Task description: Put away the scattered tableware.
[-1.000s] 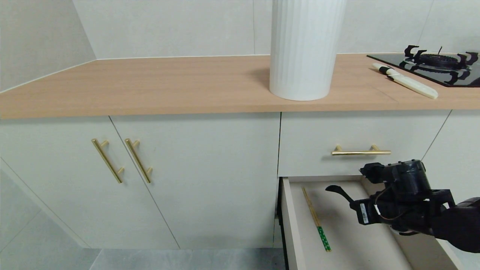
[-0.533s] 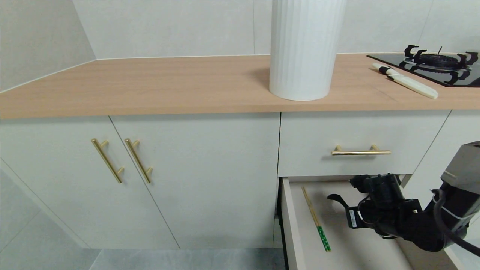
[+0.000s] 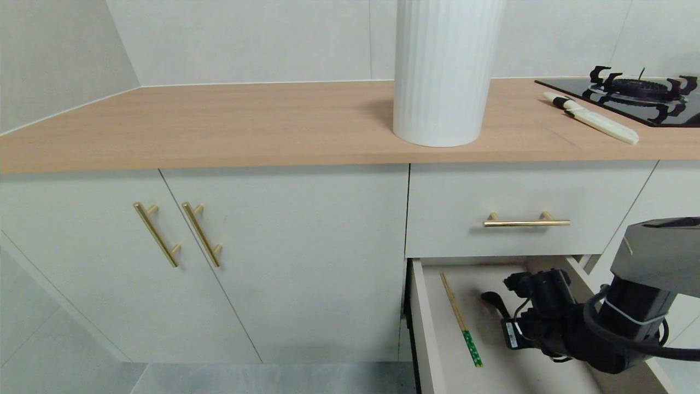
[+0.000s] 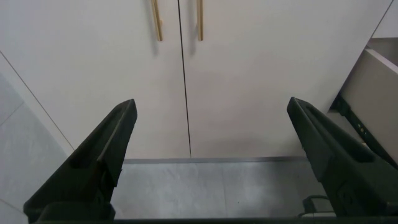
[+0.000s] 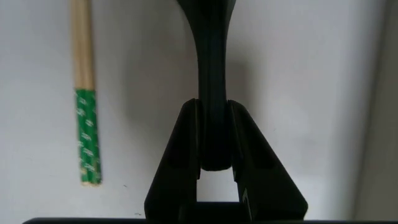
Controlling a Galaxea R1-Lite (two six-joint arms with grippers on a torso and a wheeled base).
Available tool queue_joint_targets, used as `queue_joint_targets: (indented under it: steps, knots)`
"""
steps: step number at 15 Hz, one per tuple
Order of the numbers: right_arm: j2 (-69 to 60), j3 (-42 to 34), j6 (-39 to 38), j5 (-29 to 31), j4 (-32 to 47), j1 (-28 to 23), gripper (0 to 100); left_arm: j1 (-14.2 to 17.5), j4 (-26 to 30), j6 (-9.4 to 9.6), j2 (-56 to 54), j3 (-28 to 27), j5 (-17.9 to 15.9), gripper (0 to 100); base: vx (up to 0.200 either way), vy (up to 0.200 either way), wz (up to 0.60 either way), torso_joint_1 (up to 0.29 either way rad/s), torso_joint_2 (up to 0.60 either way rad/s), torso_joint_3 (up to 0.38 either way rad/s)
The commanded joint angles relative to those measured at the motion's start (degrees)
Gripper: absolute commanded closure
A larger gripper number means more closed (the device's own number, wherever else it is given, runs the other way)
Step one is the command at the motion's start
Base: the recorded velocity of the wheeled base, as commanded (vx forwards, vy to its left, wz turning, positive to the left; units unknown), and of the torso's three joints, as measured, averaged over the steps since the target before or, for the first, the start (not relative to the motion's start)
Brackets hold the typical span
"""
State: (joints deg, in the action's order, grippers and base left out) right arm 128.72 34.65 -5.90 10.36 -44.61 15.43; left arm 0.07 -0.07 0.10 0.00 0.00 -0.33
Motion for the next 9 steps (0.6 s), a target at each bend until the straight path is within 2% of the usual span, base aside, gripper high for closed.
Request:
queue_joint_targets:
  steps: [1, 9]
  knots:
    - [0.92, 0.07, 0.01, 0.01, 0.04, 0.04, 100, 0.01, -0.01, -0.01, 0.09, 0.0, -0.02, 0, 0.0, 0.0, 0.0, 0.0, 0.0, 0.0]
    - [1.36, 0.16, 0.01, 0.01, 0.04, 0.04, 100, 0.01, -0.01, -0.01, 0.0, 0.0, -0.02, 0, 0.0, 0.0, 0.0, 0.0, 0.0, 0.0]
